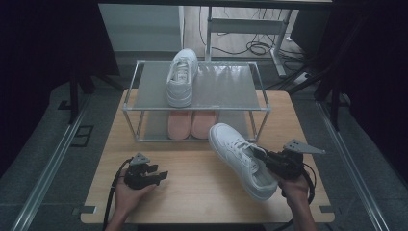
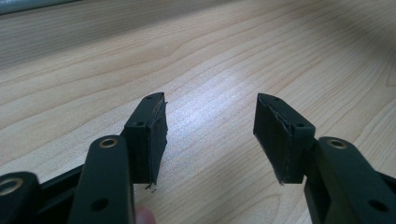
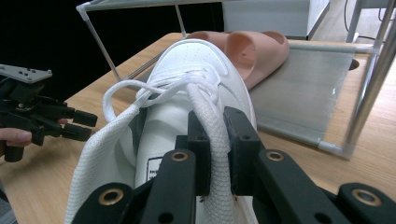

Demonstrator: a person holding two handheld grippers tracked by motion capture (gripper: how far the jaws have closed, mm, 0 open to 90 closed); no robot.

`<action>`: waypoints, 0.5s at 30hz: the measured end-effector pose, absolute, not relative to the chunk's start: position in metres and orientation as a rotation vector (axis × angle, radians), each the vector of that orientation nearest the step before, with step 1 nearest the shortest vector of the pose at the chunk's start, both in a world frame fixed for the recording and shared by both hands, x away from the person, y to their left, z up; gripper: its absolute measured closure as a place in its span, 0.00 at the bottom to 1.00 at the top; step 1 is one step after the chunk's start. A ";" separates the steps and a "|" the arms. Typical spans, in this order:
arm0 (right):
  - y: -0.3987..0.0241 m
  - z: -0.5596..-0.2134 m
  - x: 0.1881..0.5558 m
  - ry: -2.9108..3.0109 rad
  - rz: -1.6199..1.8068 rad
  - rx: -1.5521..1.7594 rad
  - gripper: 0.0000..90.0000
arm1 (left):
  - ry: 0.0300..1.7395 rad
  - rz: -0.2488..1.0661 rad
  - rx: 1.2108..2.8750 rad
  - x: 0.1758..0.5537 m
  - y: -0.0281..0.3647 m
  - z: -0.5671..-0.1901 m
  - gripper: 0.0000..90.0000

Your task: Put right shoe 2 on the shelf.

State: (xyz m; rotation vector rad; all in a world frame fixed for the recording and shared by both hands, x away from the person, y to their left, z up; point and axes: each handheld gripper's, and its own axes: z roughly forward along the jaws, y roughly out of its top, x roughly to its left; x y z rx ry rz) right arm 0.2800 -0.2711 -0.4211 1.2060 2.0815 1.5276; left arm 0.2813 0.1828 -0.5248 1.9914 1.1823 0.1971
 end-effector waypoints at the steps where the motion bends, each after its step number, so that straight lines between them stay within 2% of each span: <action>1: -0.270 -0.421 0.280 2.084 1.526 1.205 0.91 | 1.182 0.197 1.992 0.281 0.183 -0.525 0.50; 15: -0.258 -0.412 0.281 2.062 1.572 1.178 0.91 | 1.182 0.198 1.991 0.281 0.183 -0.525 0.50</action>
